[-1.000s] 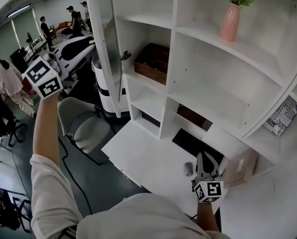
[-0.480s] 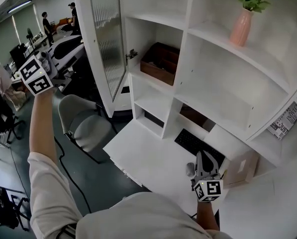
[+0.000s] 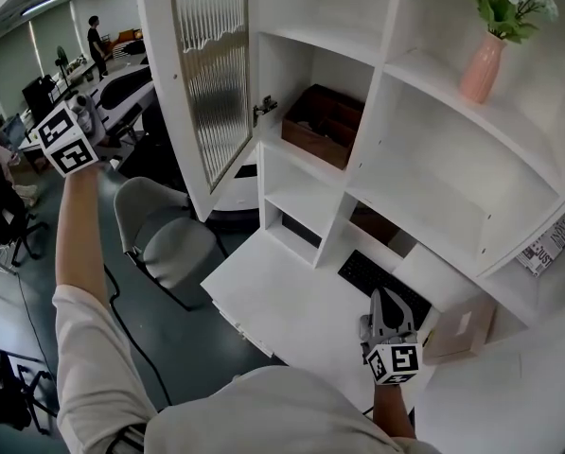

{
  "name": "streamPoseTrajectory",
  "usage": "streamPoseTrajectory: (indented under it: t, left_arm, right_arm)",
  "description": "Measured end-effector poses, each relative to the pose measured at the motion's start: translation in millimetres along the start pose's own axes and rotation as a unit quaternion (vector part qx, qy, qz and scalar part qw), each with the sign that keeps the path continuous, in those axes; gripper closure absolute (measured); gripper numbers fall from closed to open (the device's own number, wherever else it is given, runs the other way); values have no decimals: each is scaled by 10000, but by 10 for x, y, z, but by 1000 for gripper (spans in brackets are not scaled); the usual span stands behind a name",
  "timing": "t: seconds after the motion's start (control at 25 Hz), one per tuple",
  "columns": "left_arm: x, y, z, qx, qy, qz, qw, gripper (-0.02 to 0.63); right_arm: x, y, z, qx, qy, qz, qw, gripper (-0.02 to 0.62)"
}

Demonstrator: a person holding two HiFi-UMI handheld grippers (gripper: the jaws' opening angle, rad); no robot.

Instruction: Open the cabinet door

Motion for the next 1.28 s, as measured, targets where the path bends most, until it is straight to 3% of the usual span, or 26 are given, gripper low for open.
streamPoseTrajectory:
  t: [0.92, 1.28]
  left_arm:
    - [-77, 304, 222, 645, -70, 158, 9978, 511]
    - [-163, 577, 418, 1249, -87, 414, 9913, 536]
  right_arm:
    - [-52, 235, -315, 435, 52, -28, 9990, 592]
    - [-79, 207, -276, 470, 64, -68, 9989, 592]
Point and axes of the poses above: the fingertips, and each gripper's own axes: z backward along the fingers, y to its left, x out of its top, the point moved 1 cm from there along z, backward along the fingers, and after that the axes turned 4 degrees about x, right-handed, at the moved point
